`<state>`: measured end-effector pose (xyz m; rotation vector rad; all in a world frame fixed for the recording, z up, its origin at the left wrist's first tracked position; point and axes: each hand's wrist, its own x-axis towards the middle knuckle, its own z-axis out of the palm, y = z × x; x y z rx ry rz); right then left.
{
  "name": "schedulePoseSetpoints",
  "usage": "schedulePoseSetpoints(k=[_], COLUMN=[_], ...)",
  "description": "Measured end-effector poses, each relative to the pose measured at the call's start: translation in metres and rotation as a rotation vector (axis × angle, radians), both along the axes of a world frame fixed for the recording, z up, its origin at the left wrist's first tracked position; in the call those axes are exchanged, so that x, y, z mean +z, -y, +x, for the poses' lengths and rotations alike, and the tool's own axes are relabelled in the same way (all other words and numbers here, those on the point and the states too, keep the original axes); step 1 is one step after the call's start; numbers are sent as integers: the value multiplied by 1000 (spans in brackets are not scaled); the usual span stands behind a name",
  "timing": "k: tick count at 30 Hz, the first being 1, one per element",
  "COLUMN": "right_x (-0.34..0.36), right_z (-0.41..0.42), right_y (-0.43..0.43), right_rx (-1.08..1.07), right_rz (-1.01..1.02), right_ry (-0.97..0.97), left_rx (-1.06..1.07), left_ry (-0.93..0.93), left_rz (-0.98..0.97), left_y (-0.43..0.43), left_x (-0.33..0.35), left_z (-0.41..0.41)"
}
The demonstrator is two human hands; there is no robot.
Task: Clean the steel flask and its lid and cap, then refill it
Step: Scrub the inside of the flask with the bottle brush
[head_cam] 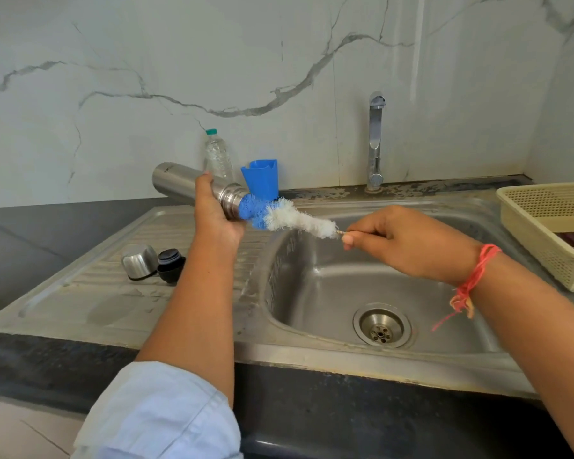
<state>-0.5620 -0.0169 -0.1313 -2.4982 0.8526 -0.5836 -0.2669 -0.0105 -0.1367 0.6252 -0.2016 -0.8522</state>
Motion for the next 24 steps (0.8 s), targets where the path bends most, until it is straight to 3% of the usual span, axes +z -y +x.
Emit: schedulePoseSetpoints(k=[6, 14, 19, 24], right_x=[-6, -11, -6, -11], right_z=[14, 19, 3, 18], right_y=[-7, -10, -3, -12], right_rx=[42, 93, 107, 118], right_rz=[145, 624, 714, 795], right_ry=[101, 228, 240, 305], left_rx=[-103, -144, -126, -254], left_ry=[-7, -5, -41, 18], left_rz=[-34, -155, -254, -268], left_y=[4, 4, -1, 2], left_x=[-5, 0, 5, 4], left_z=[-16, -21, -13, -27])
